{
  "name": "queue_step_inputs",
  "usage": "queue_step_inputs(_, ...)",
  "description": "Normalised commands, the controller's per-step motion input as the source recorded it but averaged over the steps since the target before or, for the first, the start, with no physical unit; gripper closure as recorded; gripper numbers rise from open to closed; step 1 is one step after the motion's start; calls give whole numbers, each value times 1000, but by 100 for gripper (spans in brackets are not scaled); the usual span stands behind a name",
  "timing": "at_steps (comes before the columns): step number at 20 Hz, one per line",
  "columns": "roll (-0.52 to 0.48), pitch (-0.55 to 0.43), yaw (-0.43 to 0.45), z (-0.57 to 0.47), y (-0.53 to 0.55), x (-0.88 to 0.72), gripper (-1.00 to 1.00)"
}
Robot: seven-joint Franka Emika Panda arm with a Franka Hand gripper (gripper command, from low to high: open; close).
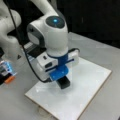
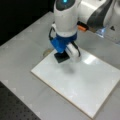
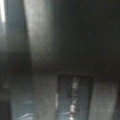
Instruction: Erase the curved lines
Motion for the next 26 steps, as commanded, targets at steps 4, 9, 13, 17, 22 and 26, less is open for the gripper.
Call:
queue_step_inputs(4, -39, -79, 466, -35, -402, -141, 100)
queue_step_inputs(9, -32, -93, 372, -43, -443, -138, 100)
queue_step_inputs(13, -43, -80, 273, -29, -403, -81, 100)
queue_step_inputs(17, -20, -34, 192, -46, -216, 74, 100)
queue_step_inputs(22, 14, -26, 144, -118, -250, 216, 100)
queue_step_inputs(26, 99, 40, 150, -82, -277, 317, 100)
